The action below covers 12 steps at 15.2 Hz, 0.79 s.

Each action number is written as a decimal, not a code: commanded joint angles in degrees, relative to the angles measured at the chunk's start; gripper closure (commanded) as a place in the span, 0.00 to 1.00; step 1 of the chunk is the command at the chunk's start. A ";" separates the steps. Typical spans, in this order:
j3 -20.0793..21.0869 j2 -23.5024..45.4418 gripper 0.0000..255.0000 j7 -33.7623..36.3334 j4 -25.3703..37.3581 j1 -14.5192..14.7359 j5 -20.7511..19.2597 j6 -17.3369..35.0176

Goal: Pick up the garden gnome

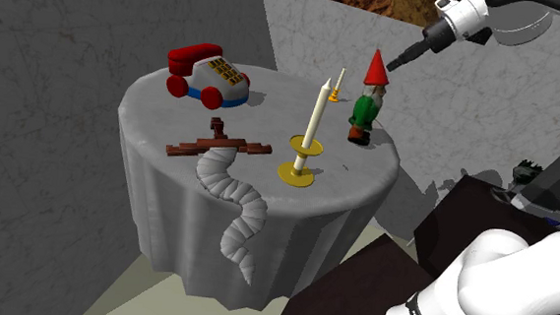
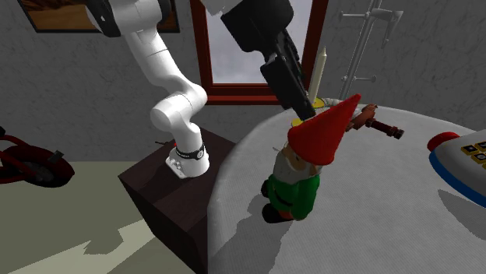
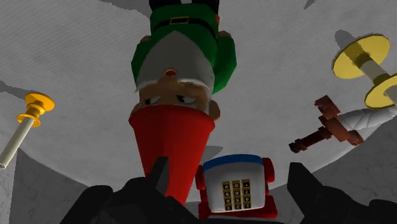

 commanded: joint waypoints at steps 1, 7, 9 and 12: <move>-3.55 2.72 0.00 -5.08 3.07 1.72 3.85 0.45; -3.55 1.77 0.00 -6.91 -1.41 1.45 4.12 3.82; -3.50 1.28 0.00 -7.71 -3.74 1.30 4.18 5.54; -3.45 1.21 1.00 -7.67 -3.81 1.29 4.16 5.57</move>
